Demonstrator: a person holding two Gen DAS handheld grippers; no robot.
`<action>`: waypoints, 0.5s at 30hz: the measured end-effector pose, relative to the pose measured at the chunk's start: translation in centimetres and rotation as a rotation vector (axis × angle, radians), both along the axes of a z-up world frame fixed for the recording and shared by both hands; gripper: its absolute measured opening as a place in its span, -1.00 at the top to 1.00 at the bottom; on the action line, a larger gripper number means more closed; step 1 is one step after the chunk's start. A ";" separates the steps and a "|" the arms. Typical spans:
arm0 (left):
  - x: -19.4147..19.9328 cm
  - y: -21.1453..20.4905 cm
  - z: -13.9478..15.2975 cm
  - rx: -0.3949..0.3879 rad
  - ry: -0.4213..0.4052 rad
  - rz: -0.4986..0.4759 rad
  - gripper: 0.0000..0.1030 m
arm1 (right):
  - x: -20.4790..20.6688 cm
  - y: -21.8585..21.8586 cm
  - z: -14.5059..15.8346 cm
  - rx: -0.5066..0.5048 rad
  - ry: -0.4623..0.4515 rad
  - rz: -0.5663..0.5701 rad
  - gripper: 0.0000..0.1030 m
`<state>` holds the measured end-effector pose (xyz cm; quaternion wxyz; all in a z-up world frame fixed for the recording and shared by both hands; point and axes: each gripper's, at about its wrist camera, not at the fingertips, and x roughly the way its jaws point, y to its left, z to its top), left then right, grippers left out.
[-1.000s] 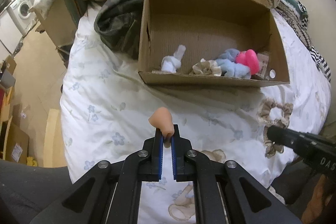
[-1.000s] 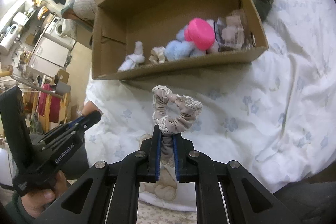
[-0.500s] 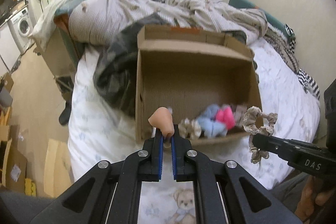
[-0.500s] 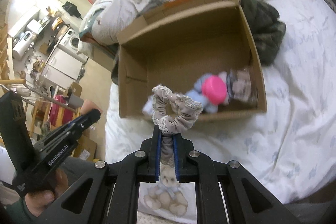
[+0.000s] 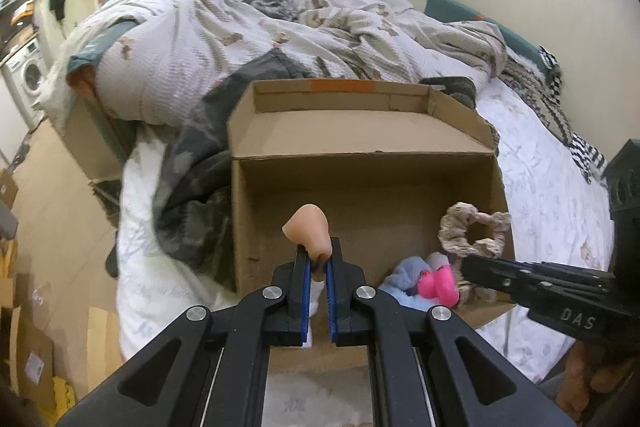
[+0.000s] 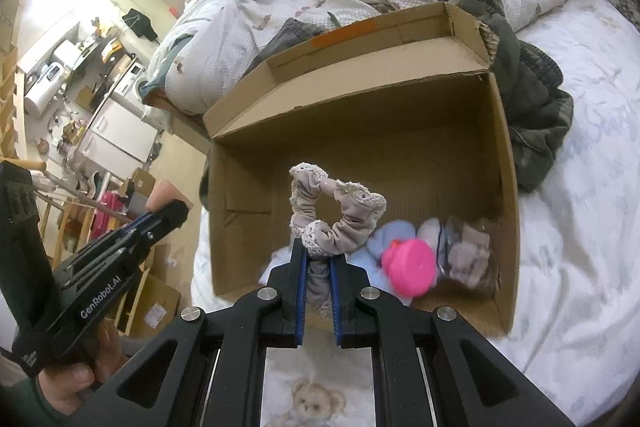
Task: Organize soft objects
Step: 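Carry the scrunchie and peach piece into the box and open both tools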
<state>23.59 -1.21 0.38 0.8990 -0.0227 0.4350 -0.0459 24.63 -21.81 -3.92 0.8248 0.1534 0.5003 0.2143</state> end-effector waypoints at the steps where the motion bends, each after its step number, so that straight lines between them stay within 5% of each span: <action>1: 0.1 -0.2 -0.5 -0.001 -0.001 -0.010 0.87 | -0.1 -0.1 -0.7 0.004 0.001 -0.003 0.77; 6: 0.4 -0.8 -4.0 0.008 0.037 -0.030 0.87 | 0.4 0.1 -3.8 -0.007 0.071 -0.015 0.77; 15: 0.9 -1.4 -5.7 0.002 0.080 -0.040 0.87 | 1.1 0.7 -4.6 -0.043 0.076 -0.009 0.77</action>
